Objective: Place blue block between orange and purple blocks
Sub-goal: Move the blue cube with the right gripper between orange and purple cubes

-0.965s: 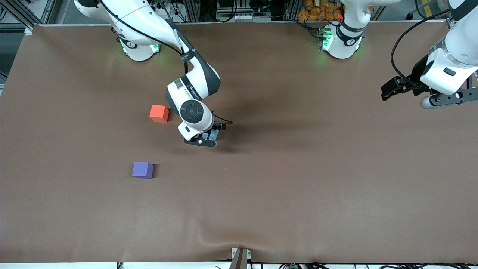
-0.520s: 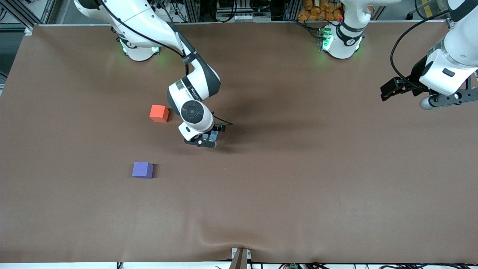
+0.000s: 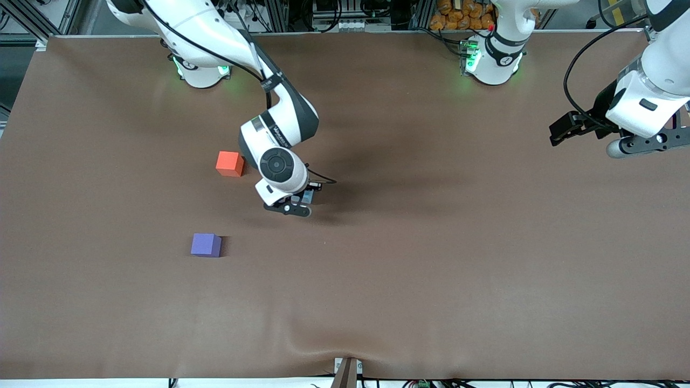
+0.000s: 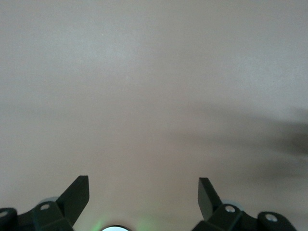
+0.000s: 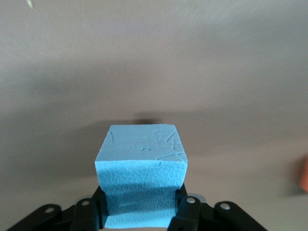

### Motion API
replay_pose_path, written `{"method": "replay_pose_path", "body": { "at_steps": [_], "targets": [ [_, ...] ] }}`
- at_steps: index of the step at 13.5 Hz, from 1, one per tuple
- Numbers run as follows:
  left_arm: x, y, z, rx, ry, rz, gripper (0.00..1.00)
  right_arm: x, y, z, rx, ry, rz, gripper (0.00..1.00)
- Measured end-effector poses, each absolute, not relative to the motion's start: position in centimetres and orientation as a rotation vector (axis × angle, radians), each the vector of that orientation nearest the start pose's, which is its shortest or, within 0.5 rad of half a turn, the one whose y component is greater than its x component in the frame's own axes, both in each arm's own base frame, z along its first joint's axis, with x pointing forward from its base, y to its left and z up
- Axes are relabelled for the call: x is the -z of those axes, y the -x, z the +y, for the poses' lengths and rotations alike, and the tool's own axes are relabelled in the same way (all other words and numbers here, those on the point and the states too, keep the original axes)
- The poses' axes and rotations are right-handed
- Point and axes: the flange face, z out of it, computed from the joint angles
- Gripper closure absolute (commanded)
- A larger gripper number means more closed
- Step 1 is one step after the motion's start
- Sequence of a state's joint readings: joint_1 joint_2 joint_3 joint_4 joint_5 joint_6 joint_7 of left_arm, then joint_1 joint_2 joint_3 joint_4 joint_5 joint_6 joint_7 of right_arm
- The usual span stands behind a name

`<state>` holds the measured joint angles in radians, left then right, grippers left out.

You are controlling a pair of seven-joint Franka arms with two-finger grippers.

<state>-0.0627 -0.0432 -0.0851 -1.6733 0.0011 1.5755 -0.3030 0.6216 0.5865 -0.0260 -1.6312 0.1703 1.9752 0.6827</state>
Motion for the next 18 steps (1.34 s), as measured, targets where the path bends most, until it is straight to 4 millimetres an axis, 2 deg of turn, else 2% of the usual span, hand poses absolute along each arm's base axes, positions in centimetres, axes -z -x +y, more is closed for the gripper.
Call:
{"method": "replay_pose_path", "body": {
  "at_steps": [1, 2, 4, 5, 7, 8, 9, 11, 16, 18],
  "targets": [
    [-60.0, -53.3, -8.0, -0.081, 3.114, -0.243, 0.0, -28.3, -55.3, 36.5, -0.476, 3.139, 0.233, 0.98],
    [-60.0, -53.3, -8.0, -0.081, 3.114, -0.242, 0.0, -30.5, -56.8, 33.8, -0.51, 3.129, 0.182, 0.98],
    [-60.0, -53.3, -8.0, -0.082, 3.114, -0.242, 0.0, -33.5, -59.5, 26.5, -0.556, 3.086, 0.071, 0.98],
    [-60.0, -53.3, -8.0, -0.082, 3.114, -0.242, 0.0, -34.1, -60.5, 22.5, -0.565, 3.061, 0.026, 0.98],
    [-60.0, -53.3, -8.0, -0.082, 3.114, -0.242, 0.0, -33.8, -61.8, 15.0, -0.577, 3.013, -0.027, 0.98],
    [-60.0, -53.3, -8.0, -0.083, 3.114, -0.242, 0.0, -33.2, -62.0, 12.1, -0.59, 2.995, -0.035, 0.98],
    [-60.0, -53.3, -8.0, -0.083, 3.114, -0.242, 0.0, -32.4, -61.9, 10.2, -0.6, 2.983, -0.032, 0.98],
    [-60.0, -53.3, -8.0, -0.084, 3.114, -0.242, 0.0, -30.2, -61.4, 9.2, -0.575, 2.985, -0.014, 0.98],
    [-59.9, -53.3, -8.0, -0.086, 3.113, -0.242, 0.0, -24.4, -58.8, 9.4, -0.475, 3.01, 0.003, 0.95],
    [-59.8, -53.3, -8.0, -0.088, 3.113, -0.242, 0.0, -22.9, -57.9, 9.3, -0.455, 3.018, 0.008, 0.86]
  ]
}}
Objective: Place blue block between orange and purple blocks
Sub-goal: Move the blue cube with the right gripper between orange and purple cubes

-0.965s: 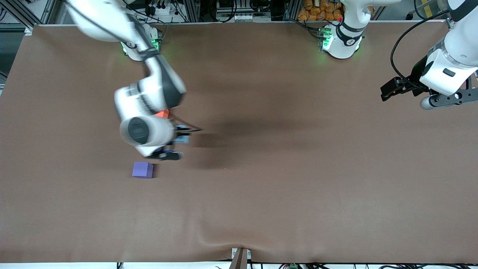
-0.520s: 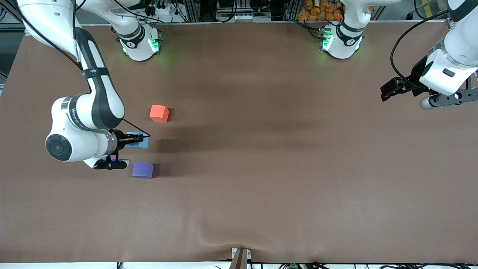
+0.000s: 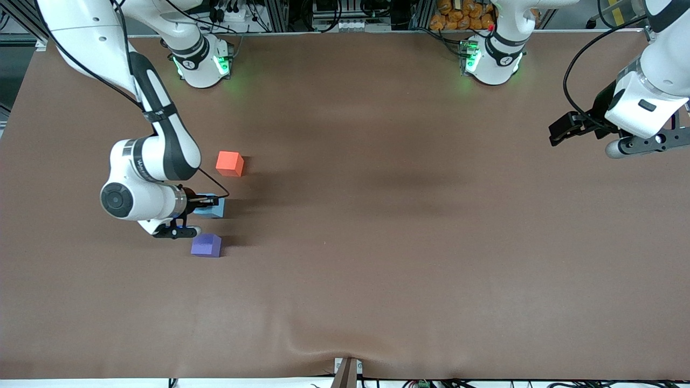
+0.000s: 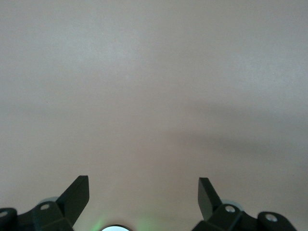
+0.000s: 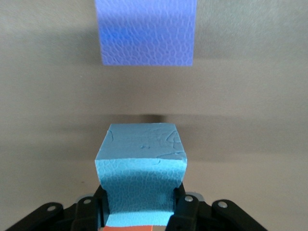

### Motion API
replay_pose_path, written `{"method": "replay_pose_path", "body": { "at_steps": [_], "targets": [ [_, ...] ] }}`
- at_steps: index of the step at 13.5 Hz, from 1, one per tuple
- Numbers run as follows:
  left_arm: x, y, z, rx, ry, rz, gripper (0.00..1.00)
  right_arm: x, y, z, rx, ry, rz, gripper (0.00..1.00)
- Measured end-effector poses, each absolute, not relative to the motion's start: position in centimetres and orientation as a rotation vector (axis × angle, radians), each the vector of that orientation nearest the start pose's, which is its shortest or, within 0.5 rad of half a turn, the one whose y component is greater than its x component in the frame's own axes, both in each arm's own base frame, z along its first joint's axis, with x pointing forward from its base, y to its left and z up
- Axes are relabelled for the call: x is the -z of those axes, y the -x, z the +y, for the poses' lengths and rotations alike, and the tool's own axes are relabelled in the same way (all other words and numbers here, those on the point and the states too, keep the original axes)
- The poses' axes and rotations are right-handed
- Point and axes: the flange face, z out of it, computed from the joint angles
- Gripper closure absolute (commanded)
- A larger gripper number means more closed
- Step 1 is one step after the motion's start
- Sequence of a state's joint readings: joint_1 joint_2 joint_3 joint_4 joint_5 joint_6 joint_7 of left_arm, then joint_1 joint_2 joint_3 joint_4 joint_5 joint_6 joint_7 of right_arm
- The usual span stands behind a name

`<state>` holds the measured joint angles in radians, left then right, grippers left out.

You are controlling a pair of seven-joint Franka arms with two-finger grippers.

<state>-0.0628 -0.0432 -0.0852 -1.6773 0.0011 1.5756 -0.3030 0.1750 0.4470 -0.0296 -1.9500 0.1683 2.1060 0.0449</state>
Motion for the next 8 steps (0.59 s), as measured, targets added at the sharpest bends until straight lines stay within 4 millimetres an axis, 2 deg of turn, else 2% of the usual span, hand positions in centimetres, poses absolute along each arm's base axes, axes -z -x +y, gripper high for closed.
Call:
{"method": "replay_pose_path", "body": {
  "at_steps": [1, 3, 5, 6, 7, 8],
  "targets": [
    [-59.8, -53.3, -8.0, -0.088, 3.113, -0.242, 0.0, -22.3, -57.5, 9.4, -0.458, 3.019, 0.008, 0.81],
    [-59.8, -53.3, -8.0, -0.088, 3.113, -0.242, 0.0, -21.9, -57.1, 9.3, -0.459, 3.02, 0.013, 0.81],
    [-59.8, -53.3, -8.0, -0.088, 3.113, -0.242, 0.0, -21.6, -57.0, 9.2, -0.447, 3.022, 0.019, 0.73],
    [-59.8, -53.3, -8.0, -0.088, 3.113, -0.242, 0.0, -21.5, -56.9, 9.3, -0.447, 3.023, 0.026, 0.59],
    [-59.8, -53.3, -8.0, -0.089, 3.113, -0.242, 0.0, -21.3, -56.7, 9.4, -0.449, 3.024, 0.032, 0.25],
    [-59.8, -53.3, -8.0, -0.089, 3.113, -0.242, 0.0, -21.2, -56.6, 9.5, -0.454, 3.024, 0.037, 0.03]
  ]
}}
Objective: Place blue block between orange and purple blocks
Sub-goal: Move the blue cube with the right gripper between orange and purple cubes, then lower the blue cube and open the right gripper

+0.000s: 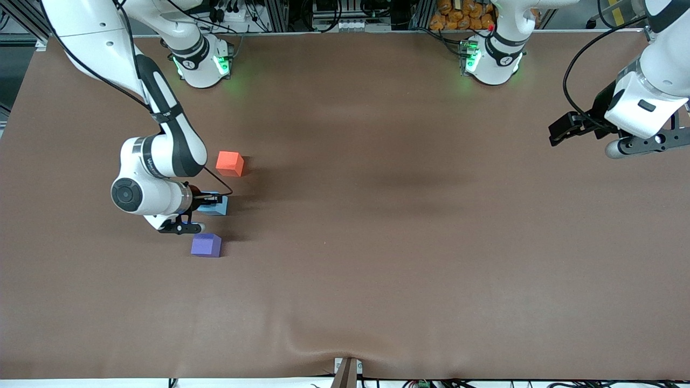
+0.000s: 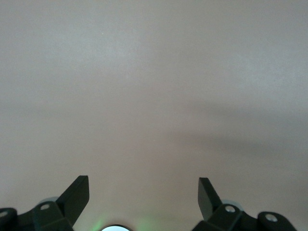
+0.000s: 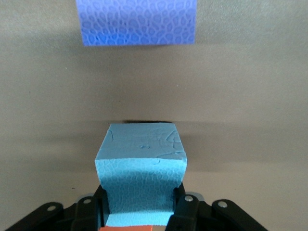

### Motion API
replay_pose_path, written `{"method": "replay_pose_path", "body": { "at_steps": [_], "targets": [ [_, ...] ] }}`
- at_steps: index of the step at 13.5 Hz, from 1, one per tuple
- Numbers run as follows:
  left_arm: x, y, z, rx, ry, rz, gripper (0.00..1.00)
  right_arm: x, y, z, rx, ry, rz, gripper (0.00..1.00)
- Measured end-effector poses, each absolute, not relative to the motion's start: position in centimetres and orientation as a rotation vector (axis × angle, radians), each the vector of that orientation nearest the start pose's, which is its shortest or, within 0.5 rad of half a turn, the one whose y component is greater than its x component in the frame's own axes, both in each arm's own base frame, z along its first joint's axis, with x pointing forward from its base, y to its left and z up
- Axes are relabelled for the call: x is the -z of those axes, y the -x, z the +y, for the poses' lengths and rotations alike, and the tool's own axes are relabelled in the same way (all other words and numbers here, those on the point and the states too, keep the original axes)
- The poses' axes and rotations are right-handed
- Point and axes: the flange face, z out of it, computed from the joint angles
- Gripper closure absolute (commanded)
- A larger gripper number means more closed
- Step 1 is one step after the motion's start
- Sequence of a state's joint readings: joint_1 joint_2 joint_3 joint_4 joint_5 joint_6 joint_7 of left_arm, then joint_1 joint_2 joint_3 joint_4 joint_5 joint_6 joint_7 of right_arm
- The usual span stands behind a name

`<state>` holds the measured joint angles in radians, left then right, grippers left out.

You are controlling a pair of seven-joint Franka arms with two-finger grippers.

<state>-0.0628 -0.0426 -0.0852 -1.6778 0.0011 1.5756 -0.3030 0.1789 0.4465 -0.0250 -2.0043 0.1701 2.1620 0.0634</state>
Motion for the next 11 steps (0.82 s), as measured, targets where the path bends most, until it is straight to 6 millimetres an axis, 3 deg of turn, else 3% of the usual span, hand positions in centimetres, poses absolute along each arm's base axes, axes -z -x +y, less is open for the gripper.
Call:
{"method": "replay_pose_path", "body": {
  "at_steps": [5, 7, 9, 11],
  "targets": [
    [-59.8, -53.3, -8.0, -0.089, 3.113, -0.242, 0.0, -20.8, -56.2, 9.5, -0.469, 3.024, 0.049, 0.0],
    [-59.8, -53.3, -8.0, -0.09, 3.113, -0.242, 0.0, -21.6, -56.5, 9.9, -0.496, 3.018, 0.038, 0.0],
    [-59.7, -53.3, -8.0, -0.09, 3.113, -0.242, 0.0, -25.2, -58.2, 10.9, -0.56, 3.0, 0.009, 0.0],
    [-59.7, -53.3, -8.0, -0.09, 3.113, -0.242, 0.0, -31.0, -60.6, 11.6, -0.542, 2.99, -0.014, 0.0]
  ]
}}
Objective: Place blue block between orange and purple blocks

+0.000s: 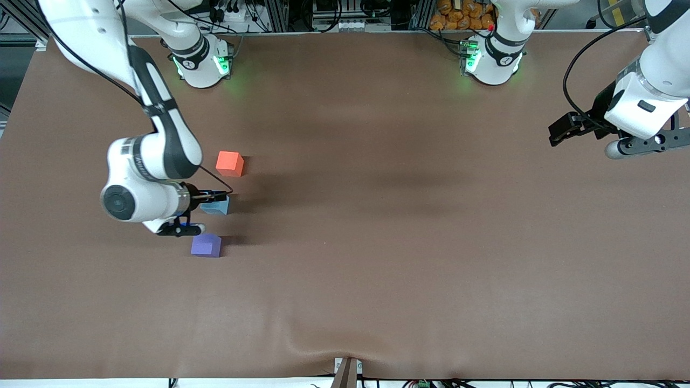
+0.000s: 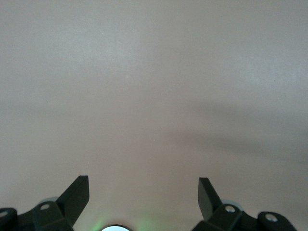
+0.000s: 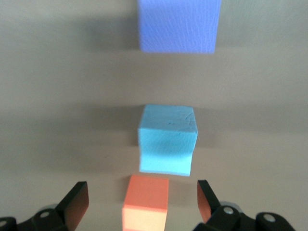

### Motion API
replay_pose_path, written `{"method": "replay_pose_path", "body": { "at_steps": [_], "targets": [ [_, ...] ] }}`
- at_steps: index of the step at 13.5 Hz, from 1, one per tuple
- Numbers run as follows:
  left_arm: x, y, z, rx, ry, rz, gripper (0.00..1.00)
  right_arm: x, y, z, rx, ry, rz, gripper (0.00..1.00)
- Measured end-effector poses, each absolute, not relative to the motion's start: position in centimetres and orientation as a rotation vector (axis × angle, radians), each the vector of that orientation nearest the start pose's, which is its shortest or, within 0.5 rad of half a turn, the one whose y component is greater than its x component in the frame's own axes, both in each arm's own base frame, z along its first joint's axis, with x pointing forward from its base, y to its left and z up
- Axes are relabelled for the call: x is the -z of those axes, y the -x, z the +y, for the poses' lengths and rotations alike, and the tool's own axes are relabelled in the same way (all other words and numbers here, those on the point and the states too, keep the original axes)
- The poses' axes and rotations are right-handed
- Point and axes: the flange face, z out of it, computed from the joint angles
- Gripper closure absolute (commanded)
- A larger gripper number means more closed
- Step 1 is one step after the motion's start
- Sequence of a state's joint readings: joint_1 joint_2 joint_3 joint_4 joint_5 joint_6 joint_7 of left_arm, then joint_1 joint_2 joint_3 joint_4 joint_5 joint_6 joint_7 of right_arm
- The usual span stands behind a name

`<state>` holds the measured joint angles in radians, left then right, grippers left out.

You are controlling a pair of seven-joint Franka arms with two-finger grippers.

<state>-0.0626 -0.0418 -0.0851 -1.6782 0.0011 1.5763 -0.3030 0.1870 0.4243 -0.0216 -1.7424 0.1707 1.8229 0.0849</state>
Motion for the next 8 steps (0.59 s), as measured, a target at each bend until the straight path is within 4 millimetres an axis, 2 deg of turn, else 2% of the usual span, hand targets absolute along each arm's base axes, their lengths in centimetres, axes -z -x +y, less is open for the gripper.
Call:
{"method": "replay_pose_path", "body": {
  "at_steps": [2, 4, 6, 8],
  "targets": [
    [-59.7, -53.4, -8.0, -0.091, 3.113, -0.243, 0.0, -37.7, -62.8, 12.1, -0.457, 2.991, -0.042, 0.0],
    [-59.7, -53.4, -8.0, -0.09, 3.113, -0.244, 0.0, -43.7, -64.3, 11.6, -0.357, 3.005, -0.058, 0.0],
    [-59.7, -53.4, -8.0, -0.089, 3.113, -0.244, 0.0, -48.6, -65.2, 9.2, -0.293, 3.017, -0.123, 0.0],
    [-59.7, -53.4, -8.0, -0.089, 3.113, -0.244, 0.0, -52.6, -65.3, 5.3, -0.263, 3.002, -0.22, 0.0]
  ]
}}
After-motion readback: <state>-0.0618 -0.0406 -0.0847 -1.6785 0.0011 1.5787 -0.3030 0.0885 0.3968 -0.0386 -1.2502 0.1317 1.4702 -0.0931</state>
